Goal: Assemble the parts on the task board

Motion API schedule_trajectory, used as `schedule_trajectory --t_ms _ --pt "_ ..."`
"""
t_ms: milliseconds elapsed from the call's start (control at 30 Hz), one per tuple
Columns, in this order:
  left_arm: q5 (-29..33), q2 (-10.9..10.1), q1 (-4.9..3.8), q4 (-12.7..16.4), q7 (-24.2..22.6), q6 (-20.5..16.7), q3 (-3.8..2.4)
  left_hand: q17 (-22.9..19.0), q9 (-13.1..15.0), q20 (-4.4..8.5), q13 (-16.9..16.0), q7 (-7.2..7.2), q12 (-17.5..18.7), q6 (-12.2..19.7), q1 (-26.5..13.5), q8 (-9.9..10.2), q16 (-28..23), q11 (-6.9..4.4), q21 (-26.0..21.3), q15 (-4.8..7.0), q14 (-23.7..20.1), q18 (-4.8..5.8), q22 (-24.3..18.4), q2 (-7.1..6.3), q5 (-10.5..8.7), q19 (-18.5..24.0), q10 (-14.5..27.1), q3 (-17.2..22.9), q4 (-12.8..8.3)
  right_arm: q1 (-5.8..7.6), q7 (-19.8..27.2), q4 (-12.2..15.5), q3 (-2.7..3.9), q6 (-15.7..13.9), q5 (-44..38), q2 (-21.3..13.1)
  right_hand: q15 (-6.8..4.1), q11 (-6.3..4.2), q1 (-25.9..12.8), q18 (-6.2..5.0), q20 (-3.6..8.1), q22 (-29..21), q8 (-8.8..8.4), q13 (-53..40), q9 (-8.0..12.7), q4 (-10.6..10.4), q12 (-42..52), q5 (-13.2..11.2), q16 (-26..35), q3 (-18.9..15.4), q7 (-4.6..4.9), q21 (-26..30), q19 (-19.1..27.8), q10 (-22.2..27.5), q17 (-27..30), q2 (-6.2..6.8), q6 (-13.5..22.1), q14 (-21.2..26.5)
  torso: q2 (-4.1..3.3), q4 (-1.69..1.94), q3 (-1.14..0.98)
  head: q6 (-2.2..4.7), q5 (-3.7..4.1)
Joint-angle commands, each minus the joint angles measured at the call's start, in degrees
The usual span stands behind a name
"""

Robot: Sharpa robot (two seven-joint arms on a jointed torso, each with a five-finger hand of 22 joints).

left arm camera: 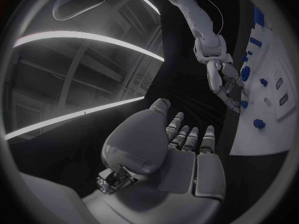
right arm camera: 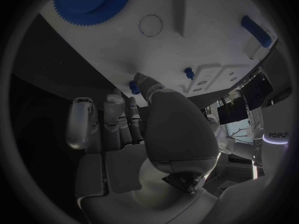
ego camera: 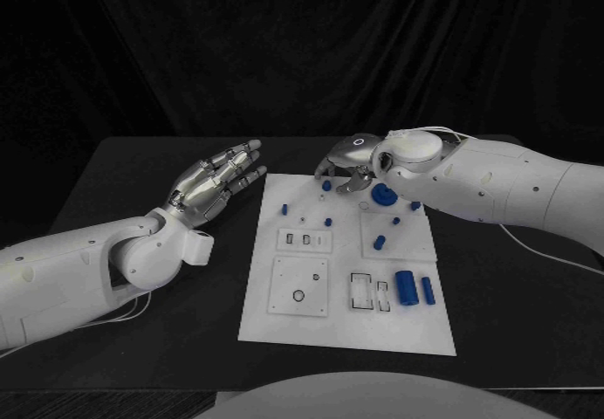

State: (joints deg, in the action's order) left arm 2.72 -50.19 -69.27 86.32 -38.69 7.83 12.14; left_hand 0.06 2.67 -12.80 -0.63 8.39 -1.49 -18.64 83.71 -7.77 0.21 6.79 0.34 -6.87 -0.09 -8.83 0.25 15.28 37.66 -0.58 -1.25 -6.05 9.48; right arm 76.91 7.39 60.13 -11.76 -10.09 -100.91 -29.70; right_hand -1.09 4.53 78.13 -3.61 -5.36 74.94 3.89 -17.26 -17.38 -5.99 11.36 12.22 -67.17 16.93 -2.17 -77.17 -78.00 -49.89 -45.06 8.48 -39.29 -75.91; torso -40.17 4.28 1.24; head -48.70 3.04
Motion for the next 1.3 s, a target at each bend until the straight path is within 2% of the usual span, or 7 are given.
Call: schedule_trajectory --t_ms 33,200,467,600,733,967,1300 --pt "0.0 -0.2 -0.15 0.0 -0.6 0.8 -0.05 -0.1 0.1 -0.35 -0.1 0.51 -0.3 -0.7 0.4 -0.3 -0.2 0.47 0.1 -0.37 0.1 -1.08 0.1 0.31 0.22 0.1 -0.2 0.4 -0.2 -0.06 1.7 1.9 0.01 -12.2 0.5 -1.9 -0.33 -0.55 -0.1 -1.88 0.35 -2.1 0.97 -0.6 0.6 -1.1 2.0 -2.5 5.9 -1.2 0.55 4.0 3.1 -3.1 8.8 -0.88 -2.6 3.3 -0.04 0.03 -0.05 0.16 -0.07" --pt "-1.5 -0.7 -0.14 -0.3 -0.9 0.4 -0.05 -0.1 0.1 -0.43 -0.1 0.61 -0.3 -1.0 0.5 -0.5 -0.2 0.59 0.1 -0.41 0.1 -1.11 0.1 0.16 0.29 0.1 -0.2 0.6 -0.6 0.59 3.3 6.6 0.01 -22.1 1.6 -6.6 -1.35 -2.39 -3.0 -3.02 1.41 -8.2 2.41 -2.0 1.6 -5.7 7.6 -6.8 18.4 -3.7 3.12 11.7 4.8 -14.0 19.3 -1.04 -8.7 1.4 0.0 -0.03 -0.05 0.18 0.17" --pt "-3.7 -0.9 -0.14 -0.5 -1.2 0.3 -0.05 -0.1 0.2 -0.65 -0.2 0.89 -0.6 -1.5 0.5 -0.9 -0.2 0.92 0.1 -0.6 0.1 -1.16 0.1 -0.02 0.34 0.0 -0.5 1.0 -1.0 1.43 1.6 13.9 0.0 -24.4 3.2 -14.6 -2.73 -5.38 -3.0 -3.85 2.54 -14.6 2.66 -17.5 1.4 -6.8 26.7 -5.0 28.0 -6.3 4.11 21.0 5.7 -15.1 21.1 -0.87 -13.6 -2.5 0.06 -0.2 -0.01 0.32 0.2" --pt "-4.0 -0.7 -0.13 -0.7 -1.2 0.4 -0.04 -0.1 0.2 -0.69 -0.2 0.93 -0.7 -1.6 0.5 -1.0 -0.2 0.99 0.1 -0.66 0.1 -1.16 0.1 -0.02 0.34 0.0 -0.6 1.1 -1.0 1.53 -0.9 16.4 0.0 -22.7 4.0 -17.3 -3.7 -6.4 -6.2 -3.26 3.64 -11.7 2.67 -48.1 0.2 -9.3 56.9 -6.1 15.3 -8.8 3.91 18.4 2.5 -22.9 2.6 -0.5 -14.5 -7.4 -0.01 -0.31 0.07 0.33 -0.01" --pt "-4.1 -0.5 -0.13 -0.8 -1.2 0.6 -0.04 -0.1 0.2 -0.73 -0.2 0.98 -0.7 -1.7 0.5 -1.0 -0.2 1.05 0.1 -0.71 0.1 -1.16 0.1 0.0 0.35 0.0 -0.6 1.1 -1.1 1.56 -4.2 18.2 0.0 -18.8 4.4 -19.5 -5.06 -7.72 -12.5 0.68 5.01 5.8 2.45 -72.7 -3.6 -10.9 78.6 -3.1 -22.8 -8.9 3.15 -1.4 -6.2 -40.1 -44.9 1.46 -12.3 -14.1 -0.01 -0.37 0.09 0.36 -0.27" --pt "-4.2 -0.1 -0.12 -1.2 -1.0 1.1 -0.04 -0.1 0.2 -0.8 -0.2 1.05 -0.7 -1.8 0.5 -1.1 -0.2 1.14 0.1 -0.8 0.1 -1.15 0.1 0.04 0.35 0.0 -0.6 1.3 -1.2 1.42 -9.6 19.4 -0.01 -10.1 6.0 -22.0 -4.17 -6.72 -10.9 3.5 4.33 14.8 2.44 -72.7 -7.0 -10.7 78.6 5.4 -22.8 -7.8 4.74 -12.5 -11.8 -40.1 -44.9 0.59 -10.6 -14.1 -0.12 -0.42 -0.03 0.62 -0.33" --pt "-4.2 0.2 -0.11 -1.6 -0.8 1.5 -0.04 -0.1 0.2 -0.9 -0.2 1.11 -0.7 -1.9 0.5 -1.2 -0.2 1.22 0.1 -0.93 0.1 -1.13 0.1 0.08 0.34 0.0 -0.6 1.5 -1.3 0.35 -12.9 19.2 -0.02 -5.9 6.4 -22.7 -4.22 -6.71 -11.1 3.61 4.26 15.1 0.94 -72.7 -6.8 -10.4 78.6 0.9 -22.8 -7.3 4.77 -12.8 -12.0 -40.1 -44.9 0.06 -8.6 -14.1 -0.01 -0.12 -0.09 0.64 0.04"
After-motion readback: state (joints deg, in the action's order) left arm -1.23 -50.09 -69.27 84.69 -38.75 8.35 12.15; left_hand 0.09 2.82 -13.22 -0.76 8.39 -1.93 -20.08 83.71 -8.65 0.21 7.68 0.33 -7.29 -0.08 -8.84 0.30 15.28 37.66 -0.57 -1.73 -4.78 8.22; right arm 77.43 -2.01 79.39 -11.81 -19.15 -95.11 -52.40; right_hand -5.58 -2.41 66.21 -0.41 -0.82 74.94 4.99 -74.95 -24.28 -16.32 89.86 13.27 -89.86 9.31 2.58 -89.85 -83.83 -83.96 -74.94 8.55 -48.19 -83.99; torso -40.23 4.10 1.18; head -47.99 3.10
